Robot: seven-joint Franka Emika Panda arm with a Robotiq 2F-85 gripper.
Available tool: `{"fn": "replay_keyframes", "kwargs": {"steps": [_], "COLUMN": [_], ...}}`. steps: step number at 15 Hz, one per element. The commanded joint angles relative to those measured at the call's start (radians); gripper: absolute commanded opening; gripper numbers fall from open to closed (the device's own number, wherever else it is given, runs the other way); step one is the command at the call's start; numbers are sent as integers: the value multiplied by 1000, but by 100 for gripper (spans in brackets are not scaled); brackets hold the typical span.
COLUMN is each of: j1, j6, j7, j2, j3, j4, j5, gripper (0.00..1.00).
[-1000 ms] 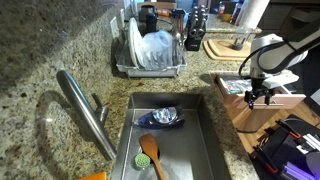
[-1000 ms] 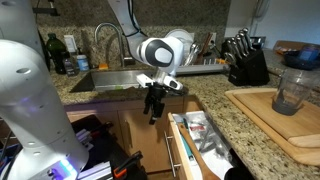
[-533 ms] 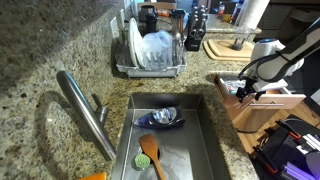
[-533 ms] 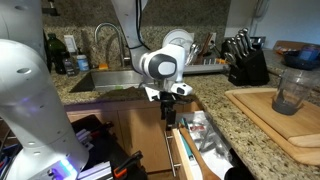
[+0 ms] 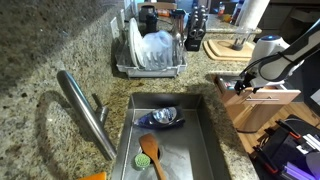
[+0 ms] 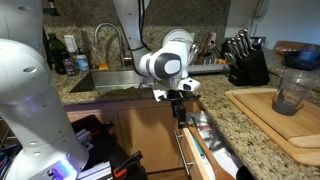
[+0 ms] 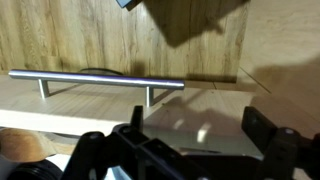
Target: Close the open drawer on the right
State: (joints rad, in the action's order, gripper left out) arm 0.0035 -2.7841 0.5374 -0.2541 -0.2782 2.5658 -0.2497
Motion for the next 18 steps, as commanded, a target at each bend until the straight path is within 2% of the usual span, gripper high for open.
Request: {"fn": "replay_keyframes", "kwargs": {"steps": [1,3,4,5,6,7,9,12,14,15,17,18], "j1": [53,66,46,-24,-11,-34,-38,-74,-86,-85,-59,-70], "j6": [-49,-60,-49,61,-26,-2,-3,123,193,221,163,194], "j7": [105,179,195,17,137,105,122,-151,-251,-263,-125,-181], "j2": [46,114,153,240,118,152,157,132,91,68,8,69], "j3": [-150,-209,-196,-83,-130,-102,-96,-4,30,37,9,27], "j4": [-67,-98,-105,-68,-119,-118,-117,-109,-124,-130,-124,-114], "j5": [-158,-252,-241,-49,-178,-153,-167,64,132,126,12,68], "gripper": [100,100,100,100,100,100,100,100,100,100,100,100]}}
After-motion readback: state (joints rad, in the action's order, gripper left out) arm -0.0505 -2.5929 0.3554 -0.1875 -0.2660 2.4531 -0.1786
